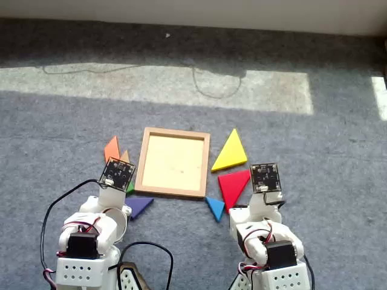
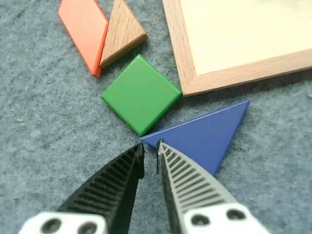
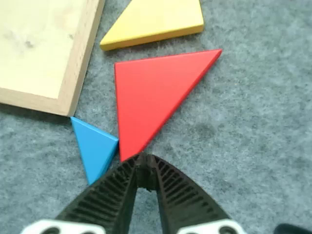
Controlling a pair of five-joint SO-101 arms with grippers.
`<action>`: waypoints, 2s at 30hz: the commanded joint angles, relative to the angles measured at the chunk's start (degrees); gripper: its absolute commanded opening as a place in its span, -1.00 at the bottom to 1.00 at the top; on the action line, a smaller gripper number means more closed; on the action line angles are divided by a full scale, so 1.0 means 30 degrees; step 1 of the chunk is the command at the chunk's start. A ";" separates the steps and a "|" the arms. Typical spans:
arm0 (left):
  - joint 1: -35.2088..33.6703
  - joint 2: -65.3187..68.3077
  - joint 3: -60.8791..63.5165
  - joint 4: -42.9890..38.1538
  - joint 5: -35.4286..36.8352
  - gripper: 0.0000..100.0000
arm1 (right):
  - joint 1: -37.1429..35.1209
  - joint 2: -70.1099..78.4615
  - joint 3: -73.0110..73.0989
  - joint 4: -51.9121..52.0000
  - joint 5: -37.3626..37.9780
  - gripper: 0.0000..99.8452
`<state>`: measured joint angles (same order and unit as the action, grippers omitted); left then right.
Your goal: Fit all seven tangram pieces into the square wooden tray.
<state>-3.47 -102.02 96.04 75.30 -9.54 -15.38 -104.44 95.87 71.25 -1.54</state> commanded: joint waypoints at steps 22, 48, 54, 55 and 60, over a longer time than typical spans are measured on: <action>-0.1333 -0.0659 -0.1773 -0.1260 0.0059 -0.85 | 0.4908 -0.0190 -0.0073 -0.4234 0.6535 -0.97; -0.2769 -0.0630 -0.1363 -0.1289 0.0029 -0.84 | -0.1744 2.0938 -1.5487 -0.4352 -0.6212 -0.30; -0.2799 -0.0630 -0.1363 -0.1289 0.0029 -0.84 | -0.2300 2.5304 -1.8125 -0.6432 -0.8234 -0.30; -0.2799 -0.0630 -0.1363 -0.1289 0.0029 -0.84 | -0.2300 2.5978 -1.8388 -0.6960 -0.8410 -0.30; -0.2799 -0.0630 -0.1363 -0.1289 0.0029 -0.84 | -0.2183 2.9084 -1.9502 -0.8806 -0.8733 -0.30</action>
<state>-10.95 -102.02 93.85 72.48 -9.54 -21.71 -22.07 42.59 49.63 -26.24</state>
